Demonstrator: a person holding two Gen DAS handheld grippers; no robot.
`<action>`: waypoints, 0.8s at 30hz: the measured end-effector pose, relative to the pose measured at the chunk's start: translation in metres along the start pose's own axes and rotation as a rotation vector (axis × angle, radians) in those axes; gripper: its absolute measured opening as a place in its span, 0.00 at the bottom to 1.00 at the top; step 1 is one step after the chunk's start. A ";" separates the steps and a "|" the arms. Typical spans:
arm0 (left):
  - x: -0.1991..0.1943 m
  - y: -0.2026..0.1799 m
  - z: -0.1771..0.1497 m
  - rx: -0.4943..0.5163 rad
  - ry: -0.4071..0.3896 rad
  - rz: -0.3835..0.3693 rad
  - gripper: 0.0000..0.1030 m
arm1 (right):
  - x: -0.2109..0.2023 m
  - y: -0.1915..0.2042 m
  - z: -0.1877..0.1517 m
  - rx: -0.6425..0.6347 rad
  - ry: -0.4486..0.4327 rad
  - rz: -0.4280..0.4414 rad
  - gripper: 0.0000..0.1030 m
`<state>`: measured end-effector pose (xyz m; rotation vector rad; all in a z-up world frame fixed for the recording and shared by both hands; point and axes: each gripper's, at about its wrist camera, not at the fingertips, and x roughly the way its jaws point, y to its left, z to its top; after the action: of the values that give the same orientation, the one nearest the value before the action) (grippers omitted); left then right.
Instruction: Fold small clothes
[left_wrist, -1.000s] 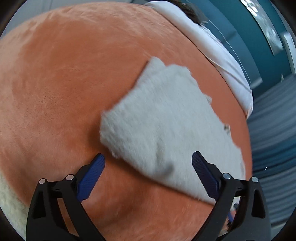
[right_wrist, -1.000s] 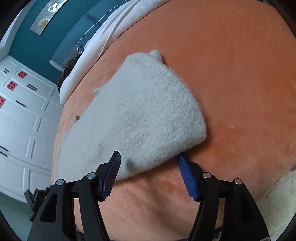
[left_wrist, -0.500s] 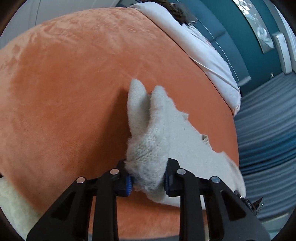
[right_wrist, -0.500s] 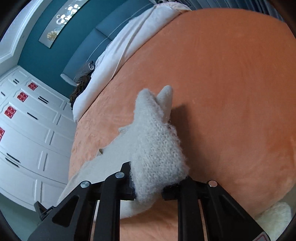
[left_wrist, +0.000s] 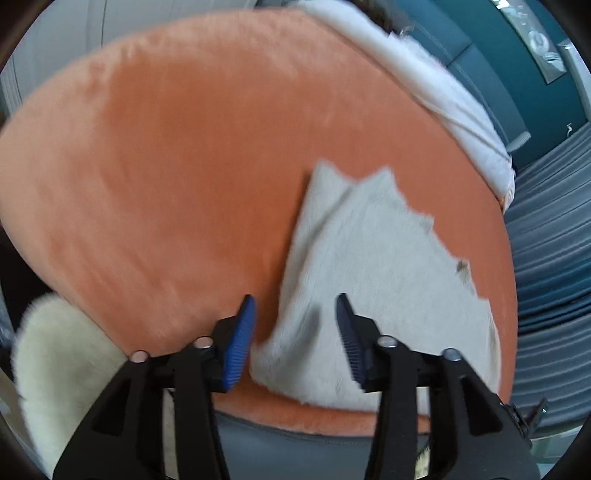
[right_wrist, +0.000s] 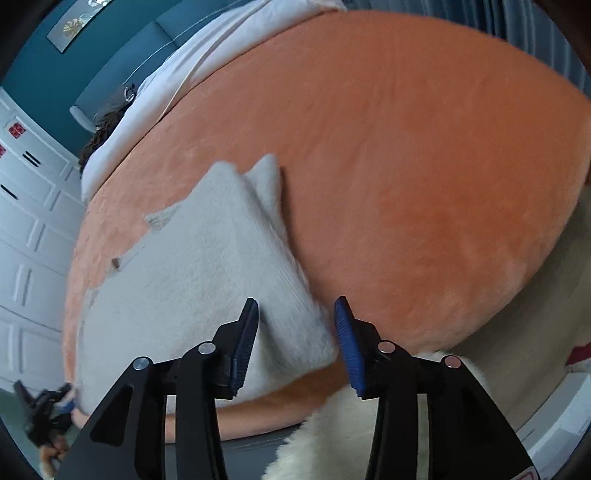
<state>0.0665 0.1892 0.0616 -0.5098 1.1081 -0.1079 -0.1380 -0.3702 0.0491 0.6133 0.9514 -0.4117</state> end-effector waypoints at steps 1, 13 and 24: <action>-0.010 -0.002 0.009 0.006 -0.044 0.012 0.62 | -0.009 0.000 0.007 -0.014 -0.042 -0.043 0.50; 0.110 -0.084 0.078 0.183 0.096 -0.064 0.80 | 0.062 0.078 0.086 -0.228 -0.061 0.073 0.63; 0.120 -0.100 0.079 0.266 0.090 -0.055 0.06 | 0.106 0.109 0.107 -0.235 0.002 0.201 0.08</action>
<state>0.2063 0.0881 0.0342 -0.2993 1.1471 -0.3238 0.0477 -0.3630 0.0388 0.4888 0.9141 -0.1178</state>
